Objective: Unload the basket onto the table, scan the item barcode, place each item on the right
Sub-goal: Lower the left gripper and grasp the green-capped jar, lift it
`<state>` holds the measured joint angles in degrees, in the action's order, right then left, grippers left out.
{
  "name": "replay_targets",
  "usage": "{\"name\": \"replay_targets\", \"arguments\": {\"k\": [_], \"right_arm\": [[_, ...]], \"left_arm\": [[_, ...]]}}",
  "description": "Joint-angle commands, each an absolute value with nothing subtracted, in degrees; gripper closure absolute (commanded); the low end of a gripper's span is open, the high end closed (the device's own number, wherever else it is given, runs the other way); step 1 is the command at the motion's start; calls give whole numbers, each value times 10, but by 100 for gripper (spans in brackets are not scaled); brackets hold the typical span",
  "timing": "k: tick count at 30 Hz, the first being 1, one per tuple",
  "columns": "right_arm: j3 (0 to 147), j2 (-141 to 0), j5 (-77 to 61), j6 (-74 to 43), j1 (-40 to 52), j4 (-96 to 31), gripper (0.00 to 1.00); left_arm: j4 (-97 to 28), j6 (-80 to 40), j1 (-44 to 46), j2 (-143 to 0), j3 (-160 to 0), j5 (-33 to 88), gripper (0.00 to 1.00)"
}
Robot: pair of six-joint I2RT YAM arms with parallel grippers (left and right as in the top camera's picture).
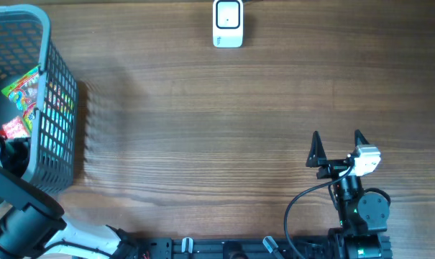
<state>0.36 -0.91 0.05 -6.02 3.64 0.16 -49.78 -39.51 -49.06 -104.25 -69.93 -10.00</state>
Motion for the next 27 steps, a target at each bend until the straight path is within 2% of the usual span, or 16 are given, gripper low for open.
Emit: {"name": "replay_targets", "arguments": {"k": [1,8,22,25,26,27], "right_arm": [[3,-6,-4,-65,37,3,0],[3,-6,-4,-65,37,3,0],[3,-6,-4,-65,37,3,0],[3,-6,-4,-65,37,3,0],[3,-6,-4,-65,37,3,0],[3,-6,-4,-65,37,3,0]], "left_arm": [[-496,-392,-494,-1056,-676,-110,7],[-517,-392,-493,-1056,-704,-110,19],[-678,-384,-477,-1025,-922,-71,20],[-685,-377,-471,-1013,-929,-72,10],[-690,-377,-471,-1013,-928,-72,0],[-694,-377,-471,-1014,-927,-72,0]]}}
